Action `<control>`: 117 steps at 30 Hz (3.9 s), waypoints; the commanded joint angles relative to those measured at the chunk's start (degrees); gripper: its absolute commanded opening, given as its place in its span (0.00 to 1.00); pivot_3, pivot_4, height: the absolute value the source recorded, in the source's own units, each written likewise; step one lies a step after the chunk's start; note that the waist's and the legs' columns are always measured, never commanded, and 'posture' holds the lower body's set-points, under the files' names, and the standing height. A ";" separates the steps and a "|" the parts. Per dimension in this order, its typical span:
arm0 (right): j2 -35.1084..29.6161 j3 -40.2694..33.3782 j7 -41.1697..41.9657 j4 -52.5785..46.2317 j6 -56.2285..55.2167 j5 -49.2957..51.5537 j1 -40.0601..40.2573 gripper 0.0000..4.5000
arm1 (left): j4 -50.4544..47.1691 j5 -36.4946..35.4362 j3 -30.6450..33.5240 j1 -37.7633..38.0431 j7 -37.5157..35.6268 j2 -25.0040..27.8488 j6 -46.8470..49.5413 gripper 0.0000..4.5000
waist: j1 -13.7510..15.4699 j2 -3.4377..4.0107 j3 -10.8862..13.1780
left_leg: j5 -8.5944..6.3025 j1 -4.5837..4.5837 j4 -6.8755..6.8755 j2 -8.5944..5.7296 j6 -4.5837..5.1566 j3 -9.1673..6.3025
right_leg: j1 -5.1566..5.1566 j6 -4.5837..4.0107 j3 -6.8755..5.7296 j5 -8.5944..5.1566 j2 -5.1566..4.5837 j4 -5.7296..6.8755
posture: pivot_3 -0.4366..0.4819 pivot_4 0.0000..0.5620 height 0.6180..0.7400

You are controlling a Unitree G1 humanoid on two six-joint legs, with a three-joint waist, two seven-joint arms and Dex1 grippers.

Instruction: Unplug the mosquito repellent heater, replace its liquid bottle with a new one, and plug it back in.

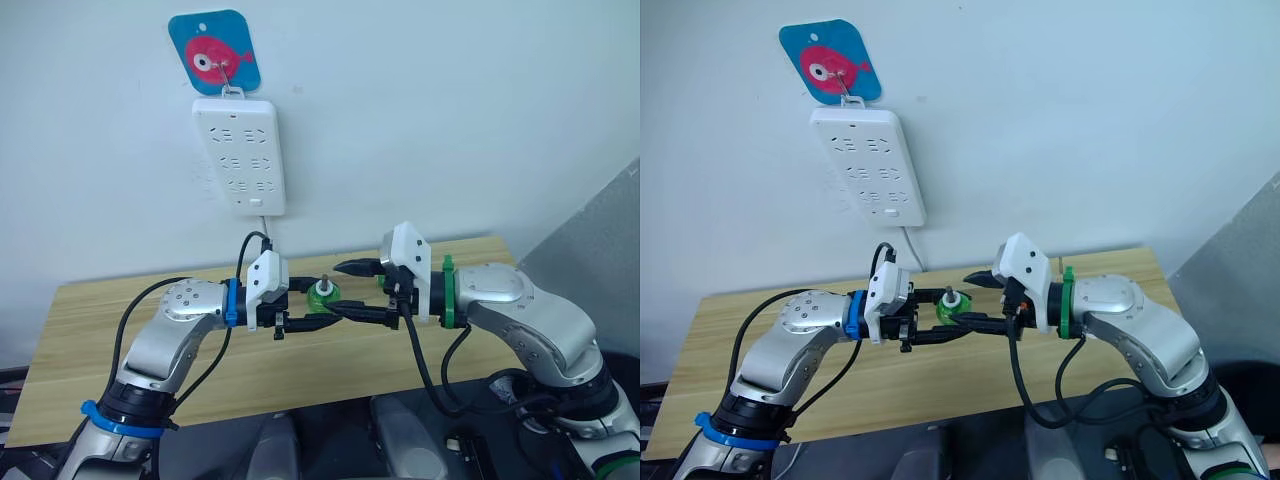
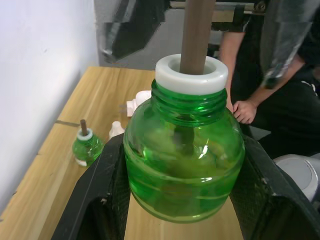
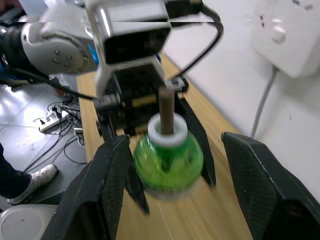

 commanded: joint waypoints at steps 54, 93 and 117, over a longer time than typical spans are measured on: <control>7.40 -23.72 -10.69 4.77 13.36 27.53 0.00 0.19 | -9.22 -32.37 15.11 -0.25 22.24 -10.23 33.84 1.00 | -2.81 0.07 -6.53 | -0.01 0.17 -0.01 -0.06 0.01 -0.15 | 0.21 0.03 -0.07 0.01 0.01 0.10 | 0.24 0.10 0.95; 9.93 -24.70 -42.66 11.54 3.60 69.05 4.60 0.19 | -8.66 -59.04 17.05 -4.28 41.27 -17.83 37.11 1.00 | -2.64 0.35 -7.53 | -0.01 0.19 0.00 -0.09 0.03 -0.09 | 0.28 0.05 0.00 -0.01 0.05 0.03 | 0.25 0.11 0.95; 9.95 -21.41 -45.05 9.65 -0.66 72.41 4.36 0.19 | -7.65 -57.97 15.02 -4.57 43.76 -21.03 35.43 0.80 | -2.64 0.46 -7.60 | -0.02 0.21 -0.01 -0.08 0.03 -0.06 | 0.29 0.11 0.05 -0.05 0.08 0.02 | 0.24 0.12 0.95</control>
